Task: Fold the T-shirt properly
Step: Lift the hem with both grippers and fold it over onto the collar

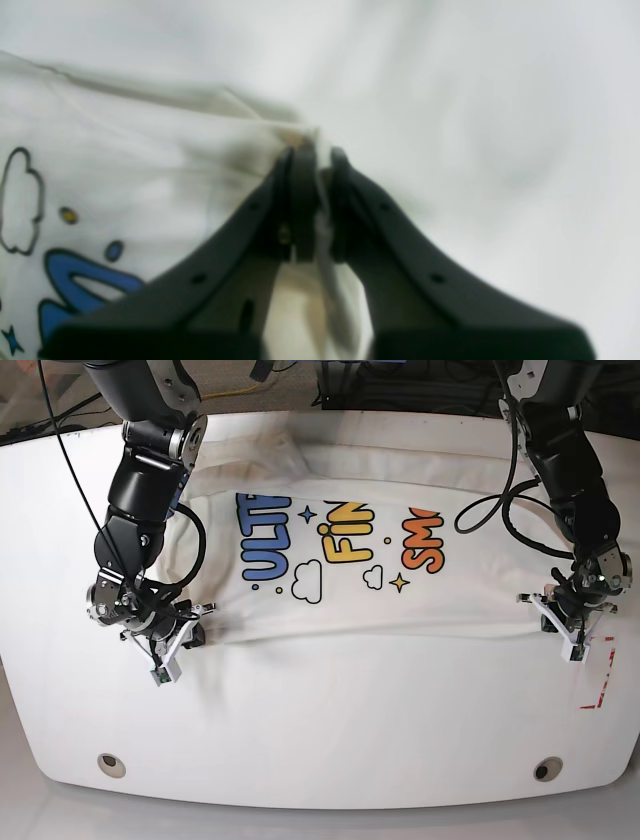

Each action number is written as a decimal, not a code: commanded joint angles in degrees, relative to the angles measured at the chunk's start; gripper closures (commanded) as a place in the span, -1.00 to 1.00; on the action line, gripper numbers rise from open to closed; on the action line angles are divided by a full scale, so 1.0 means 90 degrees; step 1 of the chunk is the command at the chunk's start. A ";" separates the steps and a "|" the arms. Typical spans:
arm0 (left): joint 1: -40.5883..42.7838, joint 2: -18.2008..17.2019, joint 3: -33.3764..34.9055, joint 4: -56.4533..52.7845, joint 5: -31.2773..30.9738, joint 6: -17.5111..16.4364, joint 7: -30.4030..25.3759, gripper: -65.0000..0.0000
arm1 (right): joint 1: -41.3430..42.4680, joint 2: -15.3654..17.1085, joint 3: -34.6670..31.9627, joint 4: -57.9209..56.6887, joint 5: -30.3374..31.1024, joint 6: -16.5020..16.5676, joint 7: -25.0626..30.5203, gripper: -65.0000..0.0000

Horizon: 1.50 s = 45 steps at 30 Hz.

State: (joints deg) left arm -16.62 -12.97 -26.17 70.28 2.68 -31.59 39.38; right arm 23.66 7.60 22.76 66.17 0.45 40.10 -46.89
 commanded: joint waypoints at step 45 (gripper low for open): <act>0.2907 -0.0556 -0.0047 0.4211 -0.0879 -0.0934 0.0963 -0.29 | -0.3572 -0.0165 0.0494 0.5556 0.0649 -0.0011 -0.2179 -0.63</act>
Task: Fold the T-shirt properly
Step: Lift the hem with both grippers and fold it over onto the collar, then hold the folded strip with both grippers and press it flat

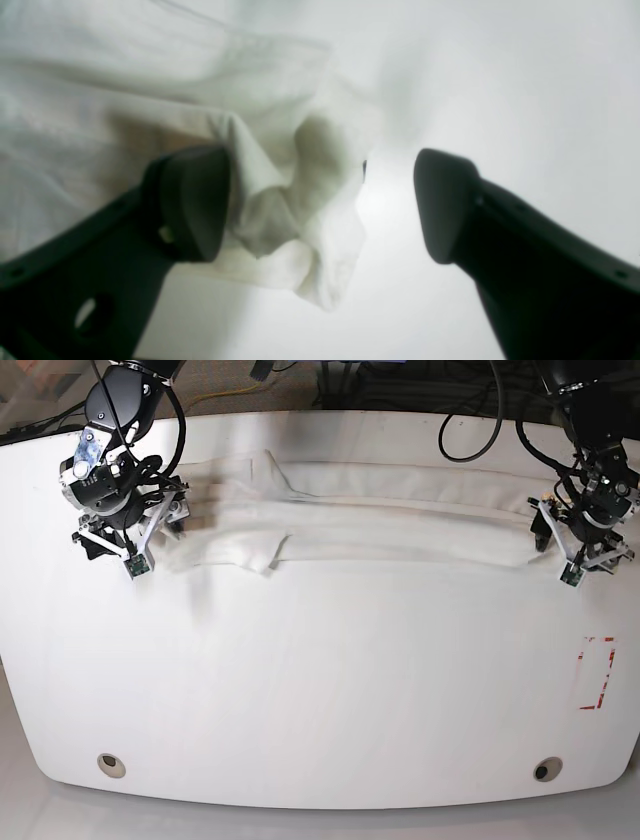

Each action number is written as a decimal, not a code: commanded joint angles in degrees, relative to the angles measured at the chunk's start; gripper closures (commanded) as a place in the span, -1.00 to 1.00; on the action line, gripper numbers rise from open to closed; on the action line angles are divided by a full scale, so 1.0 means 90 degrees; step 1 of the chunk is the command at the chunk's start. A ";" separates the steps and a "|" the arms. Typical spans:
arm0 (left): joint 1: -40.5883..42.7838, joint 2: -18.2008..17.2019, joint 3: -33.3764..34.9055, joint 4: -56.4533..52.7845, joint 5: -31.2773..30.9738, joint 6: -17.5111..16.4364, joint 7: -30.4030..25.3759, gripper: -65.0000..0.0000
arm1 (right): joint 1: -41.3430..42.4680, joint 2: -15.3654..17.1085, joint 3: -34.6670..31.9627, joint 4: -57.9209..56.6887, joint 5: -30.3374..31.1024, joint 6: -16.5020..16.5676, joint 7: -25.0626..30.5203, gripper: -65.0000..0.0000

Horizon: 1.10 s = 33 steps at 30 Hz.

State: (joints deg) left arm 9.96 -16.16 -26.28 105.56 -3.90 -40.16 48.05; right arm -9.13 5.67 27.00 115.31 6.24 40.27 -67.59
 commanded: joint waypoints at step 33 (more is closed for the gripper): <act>-0.0388 -0.0026 -0.0288 -0.2102 -0.0411 0.0018 -0.0138 -0.30 | 0.1214 0.1162 -0.0622 -0.4211 0.1636 -0.0030 0.1733 0.18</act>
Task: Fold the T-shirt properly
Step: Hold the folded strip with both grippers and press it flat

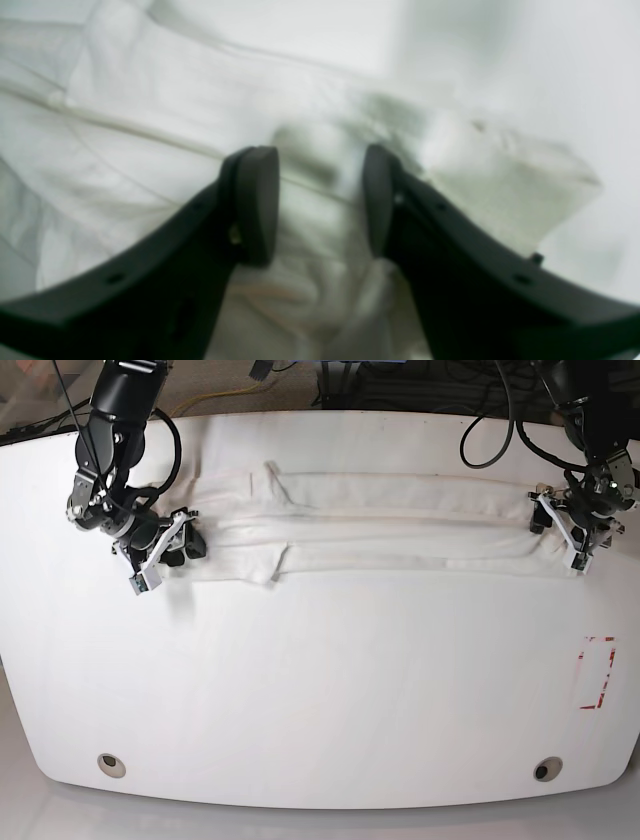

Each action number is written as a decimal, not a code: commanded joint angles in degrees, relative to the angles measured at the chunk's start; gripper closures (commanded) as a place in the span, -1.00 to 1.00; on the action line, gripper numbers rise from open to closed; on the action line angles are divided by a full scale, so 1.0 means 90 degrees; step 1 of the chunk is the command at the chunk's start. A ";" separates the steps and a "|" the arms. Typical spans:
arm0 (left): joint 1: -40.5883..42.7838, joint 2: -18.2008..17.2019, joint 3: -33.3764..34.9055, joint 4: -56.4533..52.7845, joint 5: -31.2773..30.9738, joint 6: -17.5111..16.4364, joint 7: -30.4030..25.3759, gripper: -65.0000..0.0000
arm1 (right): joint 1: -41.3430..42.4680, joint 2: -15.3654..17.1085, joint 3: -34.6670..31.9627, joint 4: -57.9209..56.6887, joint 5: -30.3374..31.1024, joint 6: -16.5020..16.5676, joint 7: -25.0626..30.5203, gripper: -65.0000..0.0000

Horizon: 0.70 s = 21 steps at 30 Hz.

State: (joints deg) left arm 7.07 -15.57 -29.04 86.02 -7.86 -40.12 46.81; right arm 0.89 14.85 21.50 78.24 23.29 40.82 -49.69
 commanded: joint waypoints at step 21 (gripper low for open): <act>0.0098 -0.0043 -0.1741 0.0997 -0.2375 0.0013 0.1358 -0.75 | 0.0268 0.0191 -0.0069 0.0660 -0.0199 -0.0091 -0.0510 0.18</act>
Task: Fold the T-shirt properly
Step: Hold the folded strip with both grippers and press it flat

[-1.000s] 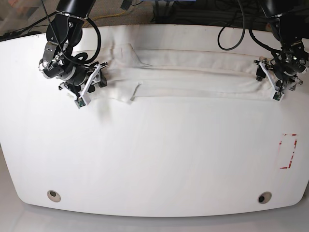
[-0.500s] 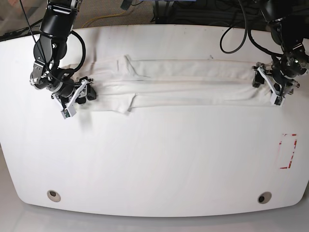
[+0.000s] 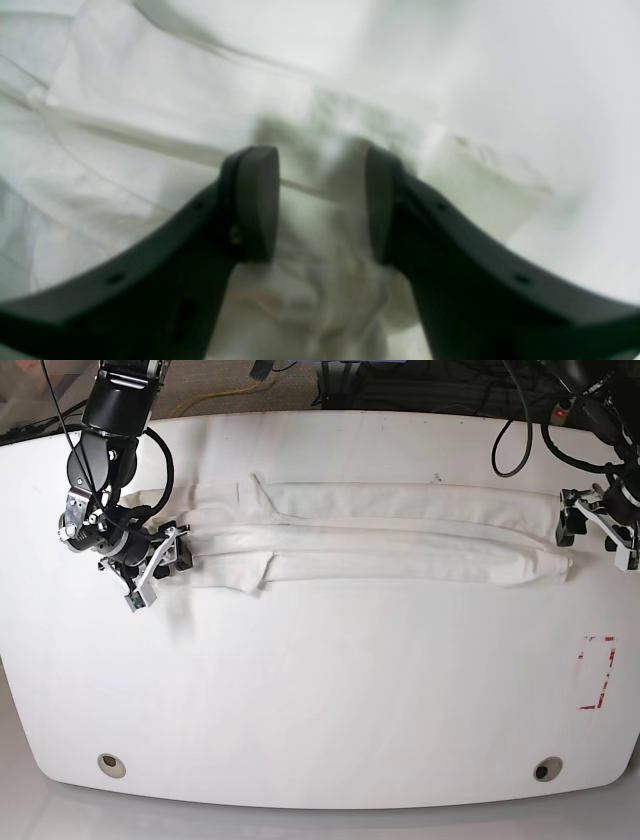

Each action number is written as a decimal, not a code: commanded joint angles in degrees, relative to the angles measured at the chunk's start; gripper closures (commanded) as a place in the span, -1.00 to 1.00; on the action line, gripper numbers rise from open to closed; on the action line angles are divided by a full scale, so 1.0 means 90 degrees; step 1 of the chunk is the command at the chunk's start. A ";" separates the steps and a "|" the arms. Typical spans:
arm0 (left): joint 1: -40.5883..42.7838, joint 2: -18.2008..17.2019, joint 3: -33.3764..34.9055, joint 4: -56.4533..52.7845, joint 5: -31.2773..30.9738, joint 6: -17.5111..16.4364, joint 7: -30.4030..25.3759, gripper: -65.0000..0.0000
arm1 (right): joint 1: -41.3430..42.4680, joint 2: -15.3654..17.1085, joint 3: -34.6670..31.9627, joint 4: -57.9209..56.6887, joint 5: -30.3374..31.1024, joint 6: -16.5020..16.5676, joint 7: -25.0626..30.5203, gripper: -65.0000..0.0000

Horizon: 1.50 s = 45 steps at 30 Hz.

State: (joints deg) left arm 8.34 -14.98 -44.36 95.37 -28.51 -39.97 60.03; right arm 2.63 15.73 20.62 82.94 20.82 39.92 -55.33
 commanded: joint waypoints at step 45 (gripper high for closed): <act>-0.1234 0.0488 -0.0429 -0.1234 -0.0392 0.1183 0.0085 -0.76 | -0.0200 -0.0053 0.0029 0.0138 0.0075 0.0009 0.0116 0.19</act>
State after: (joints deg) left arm -2.09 -9.78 -48.05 84.29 -31.57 -30.74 61.71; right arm 0.16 14.61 20.62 83.18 21.06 39.92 -54.59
